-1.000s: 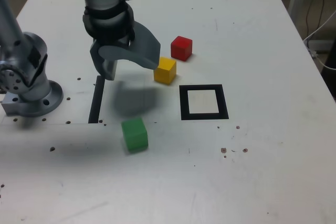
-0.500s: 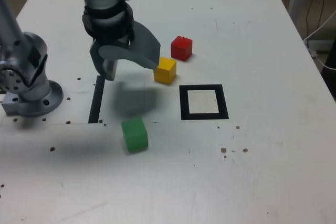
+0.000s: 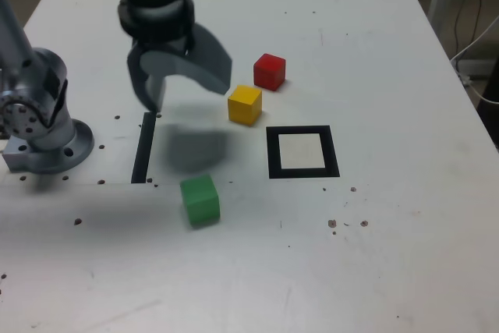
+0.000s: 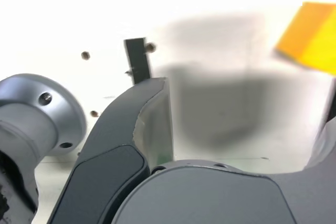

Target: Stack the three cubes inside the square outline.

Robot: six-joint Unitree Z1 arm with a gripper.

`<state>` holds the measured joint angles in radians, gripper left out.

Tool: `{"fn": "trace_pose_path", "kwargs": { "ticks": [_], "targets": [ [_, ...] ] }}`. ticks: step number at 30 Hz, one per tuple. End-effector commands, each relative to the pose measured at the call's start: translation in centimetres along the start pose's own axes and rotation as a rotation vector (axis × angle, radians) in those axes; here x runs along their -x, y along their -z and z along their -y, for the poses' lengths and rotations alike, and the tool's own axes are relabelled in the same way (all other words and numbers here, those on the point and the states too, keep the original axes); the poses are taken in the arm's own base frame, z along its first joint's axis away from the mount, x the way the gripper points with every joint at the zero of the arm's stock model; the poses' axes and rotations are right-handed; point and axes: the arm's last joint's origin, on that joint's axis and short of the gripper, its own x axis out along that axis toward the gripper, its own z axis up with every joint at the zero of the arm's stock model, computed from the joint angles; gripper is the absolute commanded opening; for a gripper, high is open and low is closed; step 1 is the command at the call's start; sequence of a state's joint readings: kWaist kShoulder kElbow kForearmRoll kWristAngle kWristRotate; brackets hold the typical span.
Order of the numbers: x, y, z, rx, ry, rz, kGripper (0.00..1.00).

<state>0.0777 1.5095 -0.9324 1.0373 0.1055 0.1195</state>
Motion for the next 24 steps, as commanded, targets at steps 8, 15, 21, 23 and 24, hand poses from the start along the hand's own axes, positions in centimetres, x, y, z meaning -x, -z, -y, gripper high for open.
{"fn": "trace_pose_path", "kwargs": {
  "ticks": [8,15,21,23,24],
  "targets": [
    [1.2,-3.2,-4.7,-0.032,-0.037,0.016,0.99],
    [0.9,-5.9,-8.6,-0.141,-0.086,-0.016,0.99],
    [0.4,-7.3,-10.5,-0.18,-0.13,-0.043,0.98],
    [0.0,-7.7,-10.7,-0.193,-0.143,-0.061,0.97],
    [-0.3,-7.8,-10.8,-0.201,-0.145,-0.072,0.97]
  ]
}}
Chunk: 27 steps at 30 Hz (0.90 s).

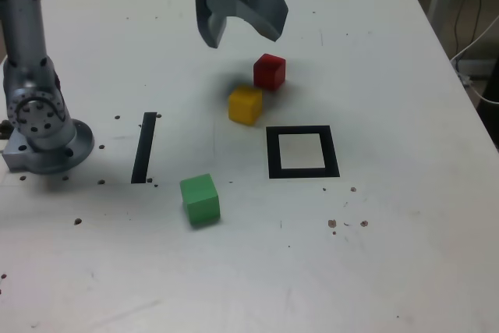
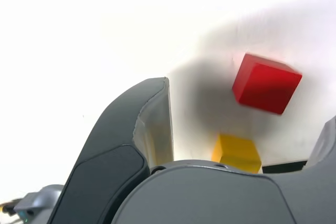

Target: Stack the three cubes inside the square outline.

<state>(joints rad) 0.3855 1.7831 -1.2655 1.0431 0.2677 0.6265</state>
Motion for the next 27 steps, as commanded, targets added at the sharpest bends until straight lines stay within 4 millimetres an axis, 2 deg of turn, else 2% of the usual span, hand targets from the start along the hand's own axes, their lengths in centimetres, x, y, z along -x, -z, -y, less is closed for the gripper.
{"fn": "trace_pose_path", "kwargs": {
  "ticks": [1,8,18,27],
  "targets": [
    [-0.7,-0.4,-0.2,-0.017,-0.001,-0.023,0.97],
    [-3.3,-2.3,0.4,-0.091,0.025,-0.078,0.97],
    [-2.8,-3.9,0.9,-0.139,0.008,-0.046,0.92],
    [-4.3,-5.5,0.5,-0.148,0.01,-0.065,0.78]
  ]
}}
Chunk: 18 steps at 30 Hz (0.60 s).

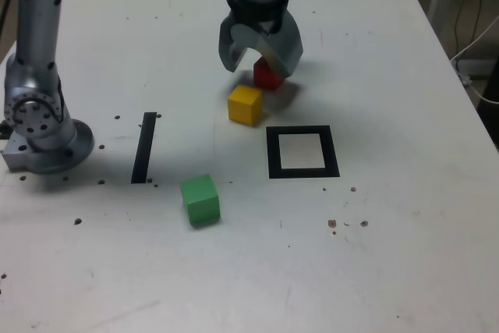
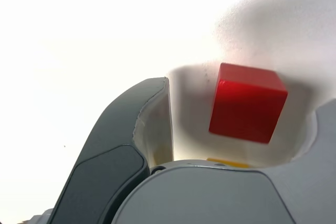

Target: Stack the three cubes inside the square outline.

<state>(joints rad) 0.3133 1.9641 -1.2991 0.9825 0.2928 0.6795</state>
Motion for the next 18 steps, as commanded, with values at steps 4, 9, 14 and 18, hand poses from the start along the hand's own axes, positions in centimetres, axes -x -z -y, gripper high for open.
{"fn": "trace_pose_path", "kwargs": {
  "ticks": [4,9,14,18],
  "targets": [
    [-0.26,-0.77,-0.55,0.003,-0.029,0.006,0.69],
    [-0.05,-0.86,-0.79,0.008,-0.048,0.008,0.61],
    [-0.26,-0.81,-0.71,0.006,-0.041,0.001,0.51],
    [-0.57,-0.84,-0.58,0.0,-0.033,0.006,0.44]
  ]
}}
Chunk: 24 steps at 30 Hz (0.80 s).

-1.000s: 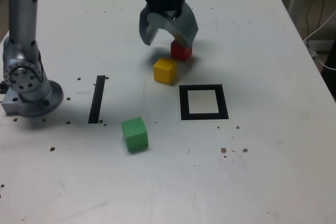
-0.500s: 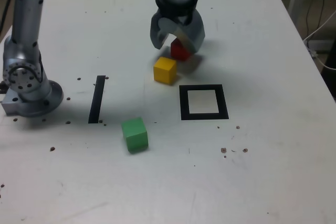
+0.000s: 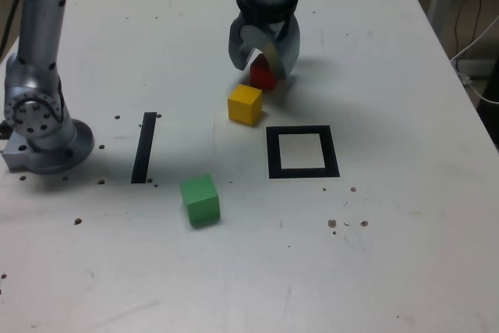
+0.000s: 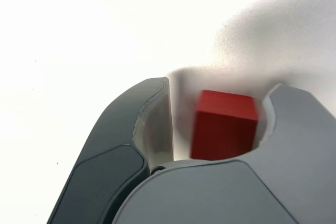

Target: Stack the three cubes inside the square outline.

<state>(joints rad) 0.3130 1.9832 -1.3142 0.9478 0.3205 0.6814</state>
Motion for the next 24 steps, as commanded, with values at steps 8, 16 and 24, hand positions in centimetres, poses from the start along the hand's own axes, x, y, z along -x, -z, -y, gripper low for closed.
{"fn": "trace_pose_path", "kwargs": {
  "ticks": [8,16,24],
  "targets": [
    [-0.4,-0.3,0.1,-0.026,0.022,0.021,0.35],
    [0.8,-0.1,0.4,-0.032,0.044,0.077,0.23],
    [4.7,-0.6,1.7,-0.046,0.113,0.192,0.22]
  ]
}}
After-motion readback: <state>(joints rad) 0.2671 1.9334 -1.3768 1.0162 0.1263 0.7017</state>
